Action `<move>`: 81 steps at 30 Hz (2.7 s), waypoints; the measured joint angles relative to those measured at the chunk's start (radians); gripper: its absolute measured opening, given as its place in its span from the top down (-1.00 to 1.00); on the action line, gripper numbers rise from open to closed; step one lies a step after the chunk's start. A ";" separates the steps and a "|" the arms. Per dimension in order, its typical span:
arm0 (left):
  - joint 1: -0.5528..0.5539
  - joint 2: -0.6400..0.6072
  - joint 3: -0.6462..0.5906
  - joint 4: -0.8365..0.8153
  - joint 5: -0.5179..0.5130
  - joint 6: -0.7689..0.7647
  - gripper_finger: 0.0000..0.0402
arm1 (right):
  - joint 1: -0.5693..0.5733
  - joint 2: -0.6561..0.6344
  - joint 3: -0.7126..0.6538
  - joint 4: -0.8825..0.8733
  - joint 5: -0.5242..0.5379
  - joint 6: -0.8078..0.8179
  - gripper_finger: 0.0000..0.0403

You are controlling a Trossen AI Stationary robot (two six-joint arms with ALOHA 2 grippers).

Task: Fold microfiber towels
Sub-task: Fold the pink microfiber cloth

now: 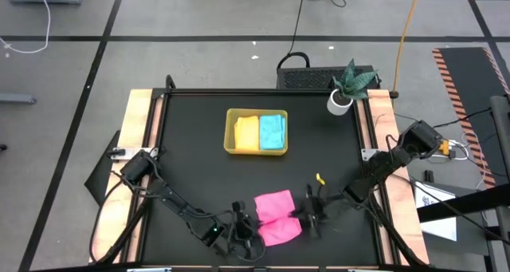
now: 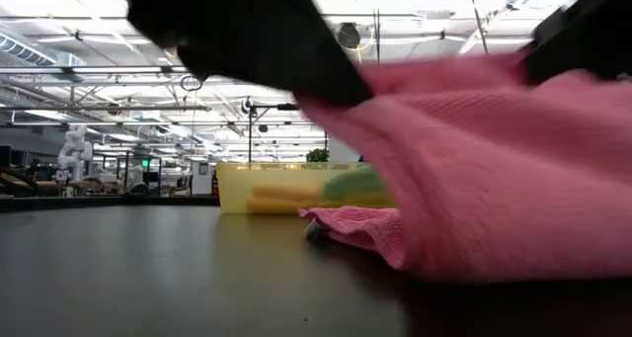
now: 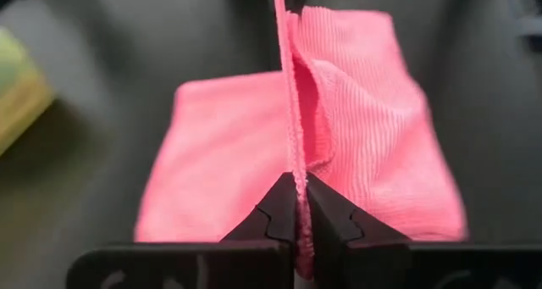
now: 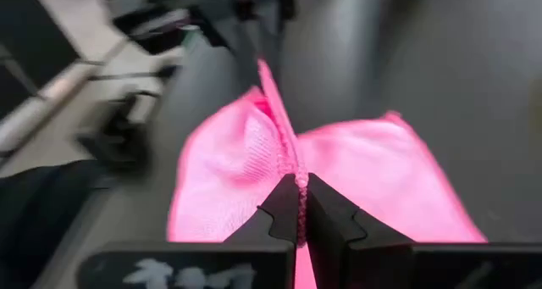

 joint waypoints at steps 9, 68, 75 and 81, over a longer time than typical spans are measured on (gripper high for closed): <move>0.077 0.000 0.000 -0.159 -0.054 -0.084 0.92 | -0.106 0.000 0.000 -0.114 0.003 0.013 0.98; 0.189 -0.031 0.031 -0.296 0.232 -0.278 0.60 | -0.257 0.034 -0.002 -0.199 0.078 -0.104 0.76; 0.159 -0.110 0.031 -0.322 0.144 -0.305 0.65 | -0.276 0.078 -0.001 -0.081 0.081 -0.218 0.43; 0.143 -0.106 0.032 -0.267 0.060 -0.252 0.76 | -0.269 0.001 -0.001 -0.102 0.189 -0.250 0.28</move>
